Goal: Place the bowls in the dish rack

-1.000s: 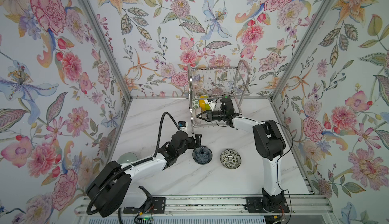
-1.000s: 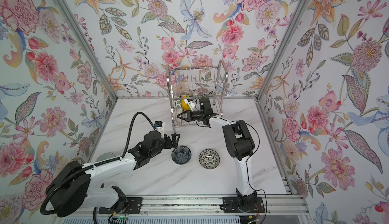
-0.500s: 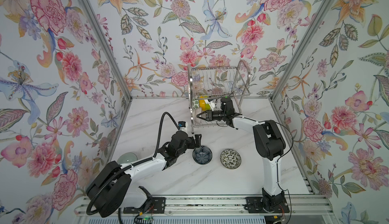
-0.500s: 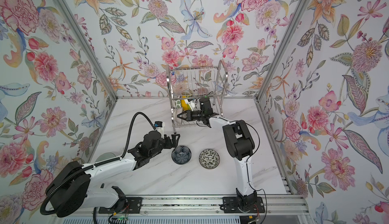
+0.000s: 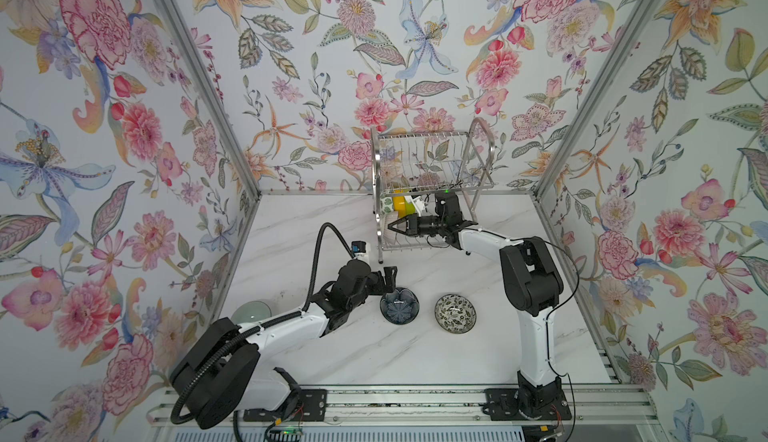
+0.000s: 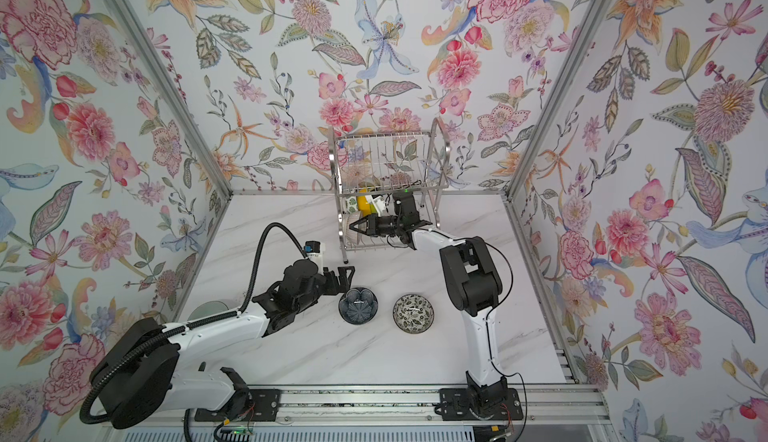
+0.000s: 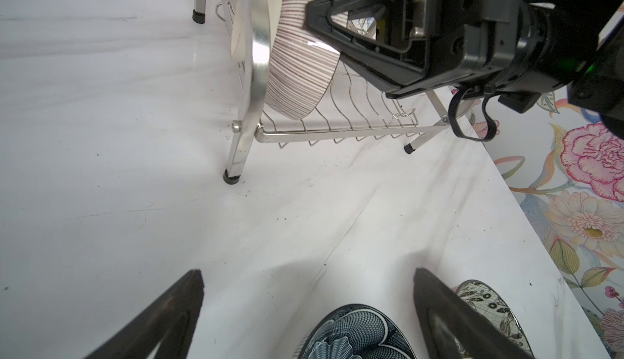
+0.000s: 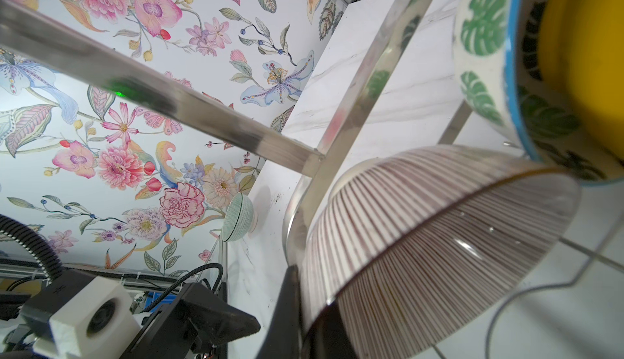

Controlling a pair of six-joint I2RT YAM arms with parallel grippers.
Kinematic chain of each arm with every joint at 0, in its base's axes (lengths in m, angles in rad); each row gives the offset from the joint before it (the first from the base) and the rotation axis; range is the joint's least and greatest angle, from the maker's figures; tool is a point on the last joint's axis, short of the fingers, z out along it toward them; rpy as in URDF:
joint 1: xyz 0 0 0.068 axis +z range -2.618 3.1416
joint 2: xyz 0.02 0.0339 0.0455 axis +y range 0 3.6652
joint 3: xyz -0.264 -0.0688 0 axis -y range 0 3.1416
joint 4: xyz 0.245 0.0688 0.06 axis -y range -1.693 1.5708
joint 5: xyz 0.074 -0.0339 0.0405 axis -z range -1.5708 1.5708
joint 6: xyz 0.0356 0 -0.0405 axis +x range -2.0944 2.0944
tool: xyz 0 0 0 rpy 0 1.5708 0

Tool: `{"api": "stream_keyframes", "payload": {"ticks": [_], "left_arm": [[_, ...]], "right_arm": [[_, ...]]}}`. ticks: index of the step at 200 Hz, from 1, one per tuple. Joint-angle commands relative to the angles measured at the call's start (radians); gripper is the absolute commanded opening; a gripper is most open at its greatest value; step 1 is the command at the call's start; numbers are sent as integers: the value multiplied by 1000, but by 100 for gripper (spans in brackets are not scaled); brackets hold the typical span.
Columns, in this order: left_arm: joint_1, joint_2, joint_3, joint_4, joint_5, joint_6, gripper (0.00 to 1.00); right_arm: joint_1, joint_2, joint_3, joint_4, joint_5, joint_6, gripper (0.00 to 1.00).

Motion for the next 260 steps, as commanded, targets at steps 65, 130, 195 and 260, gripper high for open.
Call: {"api": "stream_keyframes", "payload": {"ticks": [65, 130, 195, 260], "left_arm": [[-8, -14, -13, 1, -28, -7, 99], [-8, -14, -10, -4, -29, -7, 99], [-8, 4, 3, 1, -22, -6, 99], [-7, 3, -2, 4, -20, -10, 99]], "right_arm": [[-52, 56, 2, -46, 144, 113, 5], [-63, 37, -57, 50, 107, 162, 8], [-72, -1, -98, 39, 132, 152, 8], [-69, -6, -90, -14, 151, 102, 11]]}}
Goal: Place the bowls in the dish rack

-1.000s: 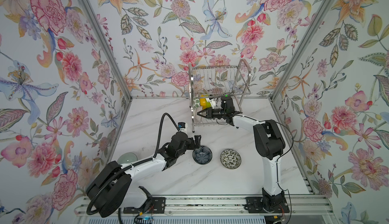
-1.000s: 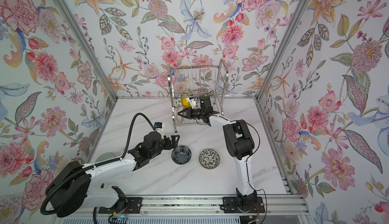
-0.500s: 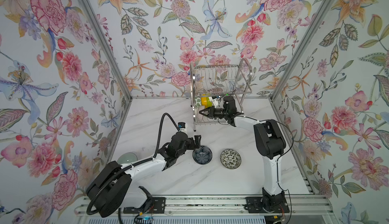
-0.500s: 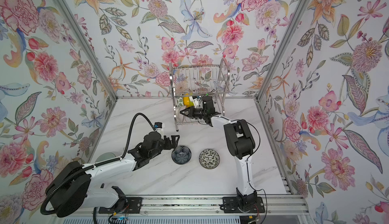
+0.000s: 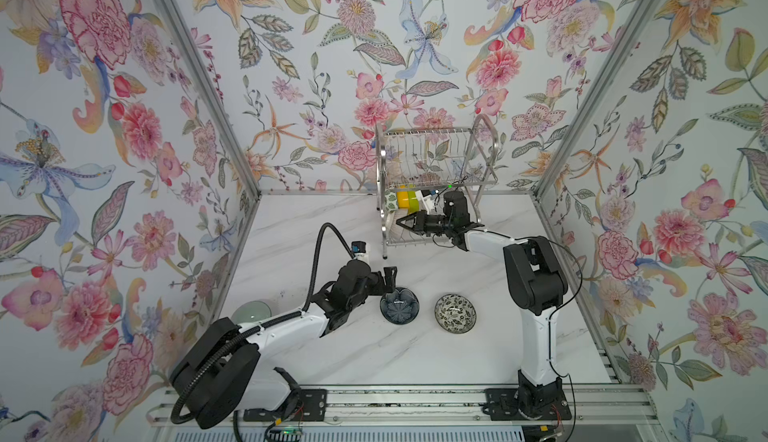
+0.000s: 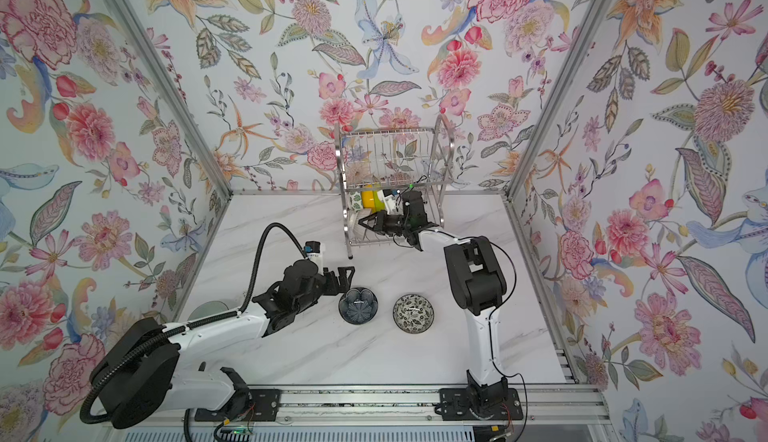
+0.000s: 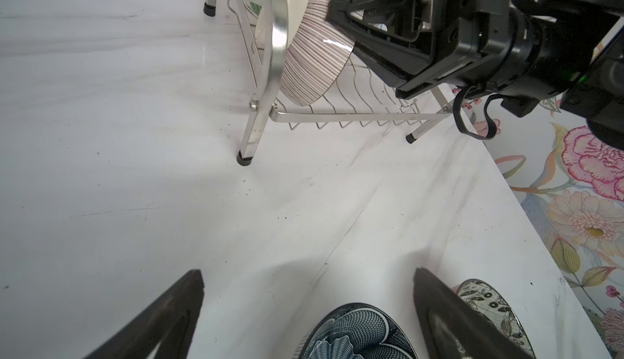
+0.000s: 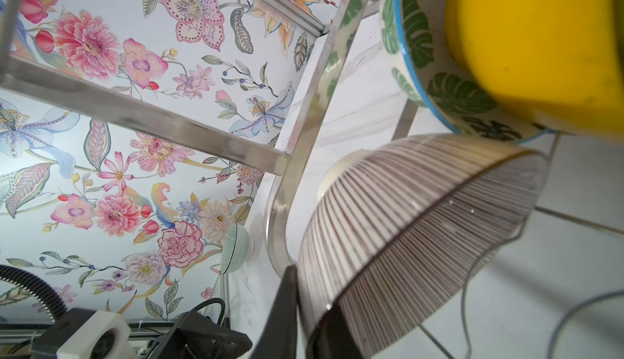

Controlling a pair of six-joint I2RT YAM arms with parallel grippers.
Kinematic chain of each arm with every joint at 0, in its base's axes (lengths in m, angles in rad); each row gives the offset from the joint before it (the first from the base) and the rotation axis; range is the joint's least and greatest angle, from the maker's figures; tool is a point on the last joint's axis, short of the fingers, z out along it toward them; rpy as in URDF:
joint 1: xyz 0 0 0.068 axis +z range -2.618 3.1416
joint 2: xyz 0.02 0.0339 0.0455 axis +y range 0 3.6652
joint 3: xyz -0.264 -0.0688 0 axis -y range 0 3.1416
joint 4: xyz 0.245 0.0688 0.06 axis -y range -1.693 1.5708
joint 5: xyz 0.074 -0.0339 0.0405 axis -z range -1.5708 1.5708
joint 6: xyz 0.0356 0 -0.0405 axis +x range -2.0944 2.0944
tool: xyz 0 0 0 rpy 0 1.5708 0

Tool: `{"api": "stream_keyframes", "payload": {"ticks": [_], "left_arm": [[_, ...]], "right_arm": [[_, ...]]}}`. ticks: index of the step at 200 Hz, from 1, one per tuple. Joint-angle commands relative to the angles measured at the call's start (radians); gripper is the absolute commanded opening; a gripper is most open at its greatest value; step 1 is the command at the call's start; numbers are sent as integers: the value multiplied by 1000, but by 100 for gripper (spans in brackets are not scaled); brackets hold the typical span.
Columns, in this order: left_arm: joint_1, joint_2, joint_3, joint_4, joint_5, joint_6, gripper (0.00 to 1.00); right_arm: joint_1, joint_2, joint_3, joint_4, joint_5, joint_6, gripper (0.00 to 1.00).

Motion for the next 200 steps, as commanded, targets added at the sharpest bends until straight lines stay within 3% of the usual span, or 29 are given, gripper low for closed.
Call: {"api": "stream_keyframes", "payload": {"ticks": [1, 200], "left_arm": [[-7, 3, -1, 3, -20, -10, 99], [-8, -7, -6, -4, -24, -8, 99]], "right_arm": [[-20, 6, -28, -103, 92, -27, 11], [-7, 10, 20, -126, 97, -31, 21]]}}
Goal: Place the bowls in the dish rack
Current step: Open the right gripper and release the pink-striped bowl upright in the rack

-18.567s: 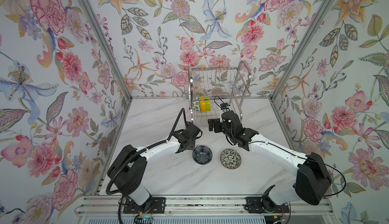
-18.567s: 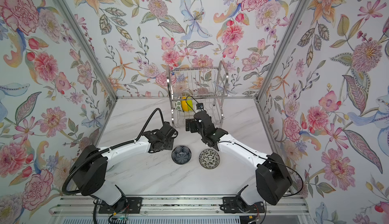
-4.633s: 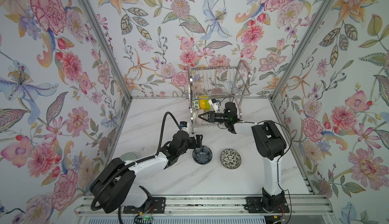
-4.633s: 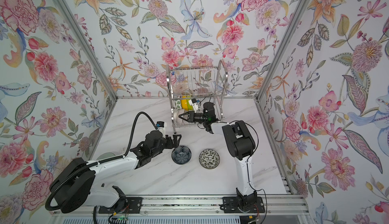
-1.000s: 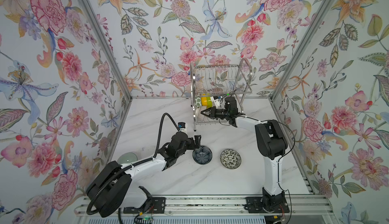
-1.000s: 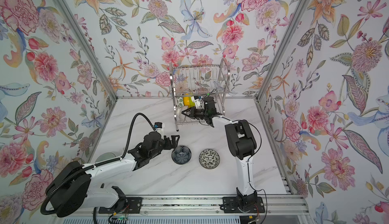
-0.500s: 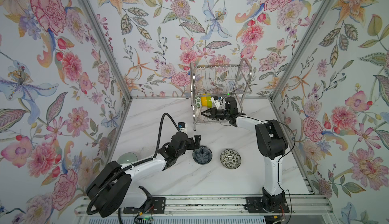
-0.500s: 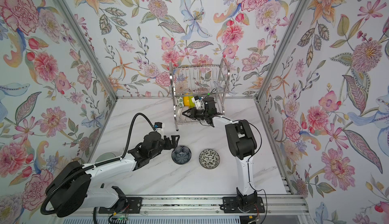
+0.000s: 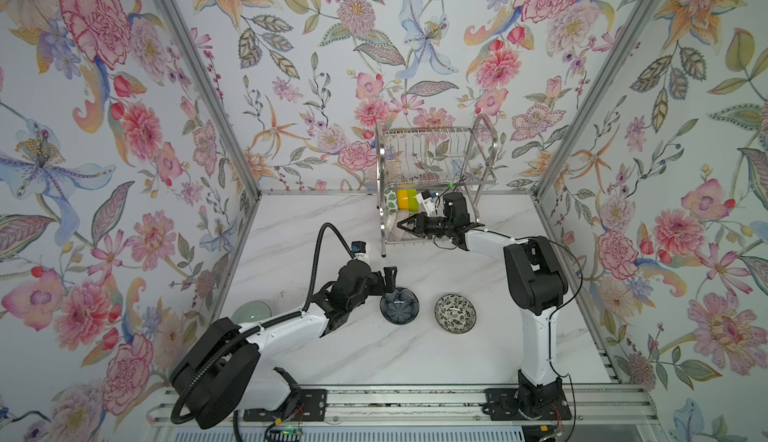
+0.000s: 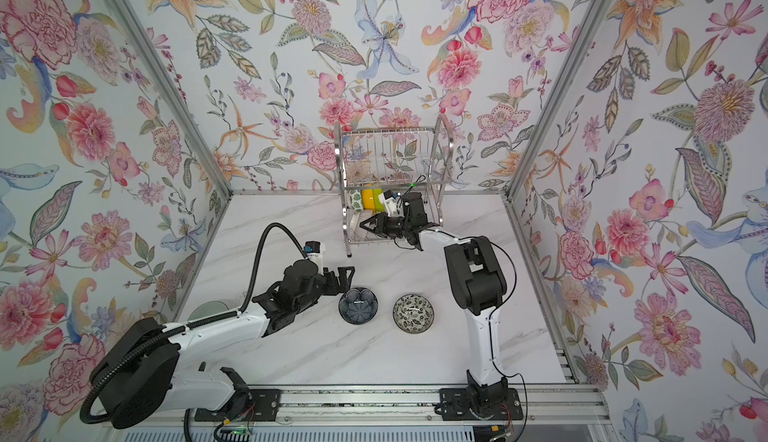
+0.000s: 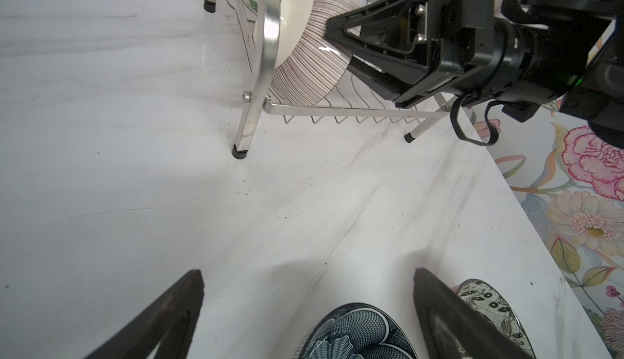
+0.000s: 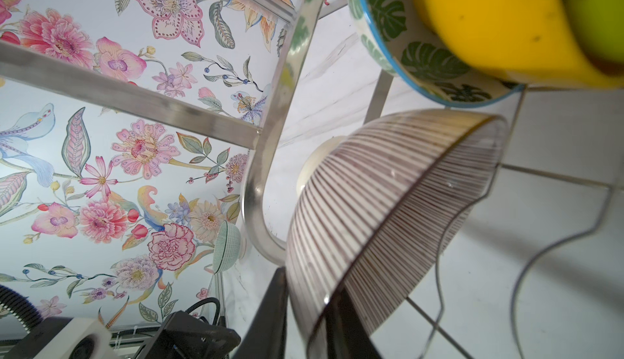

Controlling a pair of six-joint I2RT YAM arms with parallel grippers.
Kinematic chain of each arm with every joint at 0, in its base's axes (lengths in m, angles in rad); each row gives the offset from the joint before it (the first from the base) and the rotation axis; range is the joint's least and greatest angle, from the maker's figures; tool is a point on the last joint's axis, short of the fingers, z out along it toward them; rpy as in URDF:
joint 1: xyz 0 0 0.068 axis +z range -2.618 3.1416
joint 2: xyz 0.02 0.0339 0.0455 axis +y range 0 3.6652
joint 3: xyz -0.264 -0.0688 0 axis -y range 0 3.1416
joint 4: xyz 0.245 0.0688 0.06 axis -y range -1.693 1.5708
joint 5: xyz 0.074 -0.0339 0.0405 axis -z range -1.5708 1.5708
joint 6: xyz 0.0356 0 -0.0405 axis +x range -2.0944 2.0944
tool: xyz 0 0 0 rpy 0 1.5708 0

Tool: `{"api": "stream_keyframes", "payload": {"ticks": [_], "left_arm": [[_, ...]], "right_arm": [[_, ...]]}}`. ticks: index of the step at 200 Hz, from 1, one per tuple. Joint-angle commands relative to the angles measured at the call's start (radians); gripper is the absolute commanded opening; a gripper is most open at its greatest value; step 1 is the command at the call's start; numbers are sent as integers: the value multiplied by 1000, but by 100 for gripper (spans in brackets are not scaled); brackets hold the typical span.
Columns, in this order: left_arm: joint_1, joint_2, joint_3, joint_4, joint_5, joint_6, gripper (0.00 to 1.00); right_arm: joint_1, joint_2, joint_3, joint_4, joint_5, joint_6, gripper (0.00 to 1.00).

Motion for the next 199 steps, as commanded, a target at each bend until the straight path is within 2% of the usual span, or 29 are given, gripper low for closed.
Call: {"api": "stream_keyframes", "payload": {"ticks": [1, 90, 199], "left_arm": [[-8, -7, -5, -3, -23, -7, 99], [-9, -2, 4, -3, -17, -12, 99], [-10, -19, 3, -14, -20, -10, 99]], "right_arm": [[-7, 10, 17, -54, 72, -4, 22], [-4, 3, 25, -18, 56, 42, 29], [10, -3, 40, 11, 43, 80, 30]]}}
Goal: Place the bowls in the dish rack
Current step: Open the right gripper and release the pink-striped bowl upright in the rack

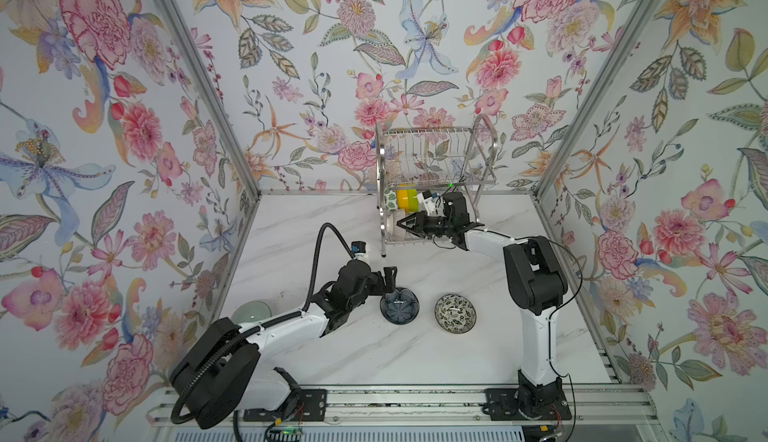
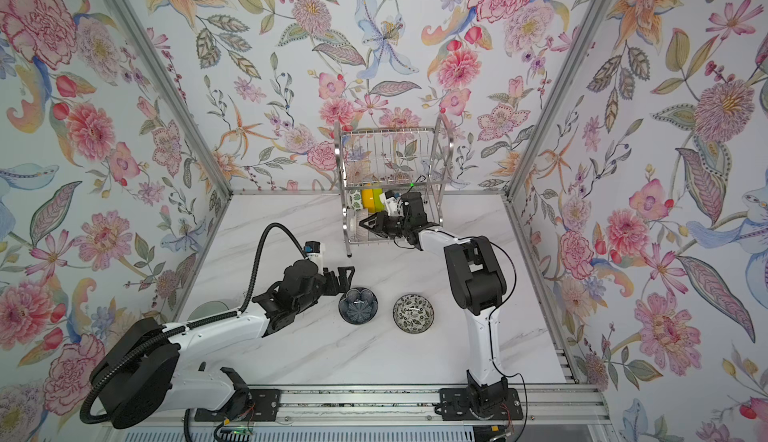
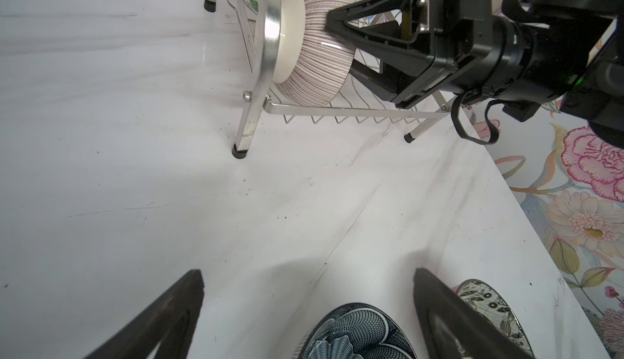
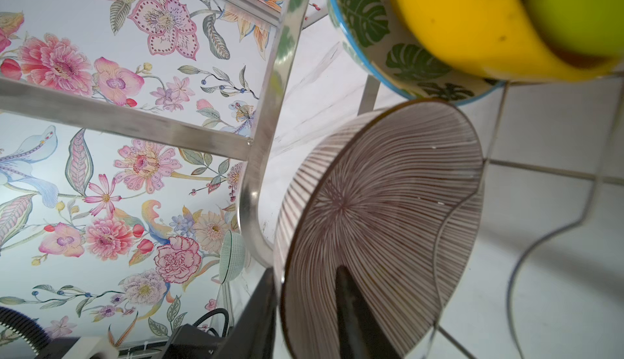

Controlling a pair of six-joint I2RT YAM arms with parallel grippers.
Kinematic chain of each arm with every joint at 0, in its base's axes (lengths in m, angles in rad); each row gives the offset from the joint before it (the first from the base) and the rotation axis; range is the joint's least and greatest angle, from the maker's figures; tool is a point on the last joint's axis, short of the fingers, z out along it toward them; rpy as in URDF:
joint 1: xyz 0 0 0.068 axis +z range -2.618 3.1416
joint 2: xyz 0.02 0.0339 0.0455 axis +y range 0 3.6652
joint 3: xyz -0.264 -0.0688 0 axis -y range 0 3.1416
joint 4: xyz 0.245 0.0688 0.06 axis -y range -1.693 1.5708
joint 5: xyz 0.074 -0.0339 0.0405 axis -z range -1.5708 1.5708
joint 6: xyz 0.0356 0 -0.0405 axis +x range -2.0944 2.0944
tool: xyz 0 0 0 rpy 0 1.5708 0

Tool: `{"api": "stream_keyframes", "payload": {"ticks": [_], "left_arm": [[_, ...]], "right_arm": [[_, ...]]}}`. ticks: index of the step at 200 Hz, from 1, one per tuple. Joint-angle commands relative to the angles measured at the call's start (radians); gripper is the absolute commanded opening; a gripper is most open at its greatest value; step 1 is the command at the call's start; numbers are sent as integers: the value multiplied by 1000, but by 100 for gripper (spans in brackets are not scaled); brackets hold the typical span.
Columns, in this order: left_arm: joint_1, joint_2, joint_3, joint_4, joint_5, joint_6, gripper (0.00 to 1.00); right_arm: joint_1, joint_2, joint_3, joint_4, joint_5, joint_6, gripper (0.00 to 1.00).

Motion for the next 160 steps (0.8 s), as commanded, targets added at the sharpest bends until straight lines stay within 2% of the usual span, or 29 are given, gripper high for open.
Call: {"api": "stream_keyframes", "payload": {"ticks": [1, 97, 160], "left_arm": [[-10, -19, 3, -14, -21, -7, 99], [-14, -40, -8, -19, -27, -10, 99], [-23, -65, -14, -34, -41, -10, 99]], "right_arm": [[7, -3, 34, 11, 23, 12, 30], [31, -26, 7, 118, -1, 100, 31], [38, -61, -26, 91, 16, 69, 35]]}}
